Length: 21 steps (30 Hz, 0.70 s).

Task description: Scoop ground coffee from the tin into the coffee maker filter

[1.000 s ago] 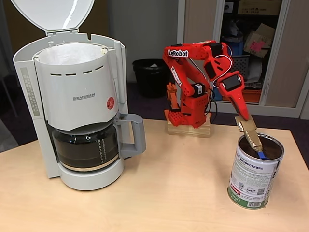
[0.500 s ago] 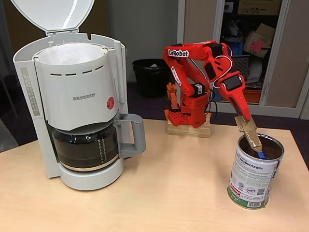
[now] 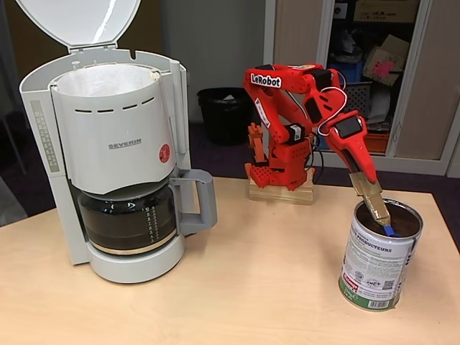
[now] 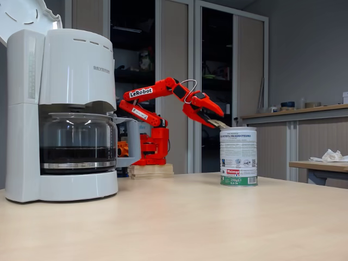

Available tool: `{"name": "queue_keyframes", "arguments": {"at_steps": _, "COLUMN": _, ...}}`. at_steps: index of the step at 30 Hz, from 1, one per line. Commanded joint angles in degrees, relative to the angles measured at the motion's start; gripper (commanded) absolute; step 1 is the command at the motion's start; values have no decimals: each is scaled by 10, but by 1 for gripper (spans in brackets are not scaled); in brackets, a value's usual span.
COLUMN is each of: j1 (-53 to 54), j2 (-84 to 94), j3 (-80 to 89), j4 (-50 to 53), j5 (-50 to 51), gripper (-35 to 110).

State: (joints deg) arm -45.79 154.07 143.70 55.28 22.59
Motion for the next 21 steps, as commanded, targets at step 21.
{"name": "queue_keyframes", "arguments": {"at_steps": 21, "j1": 29, "j2": -57, "j3": 23, "j4": -99, "j5": -95, "gripper": 15}}
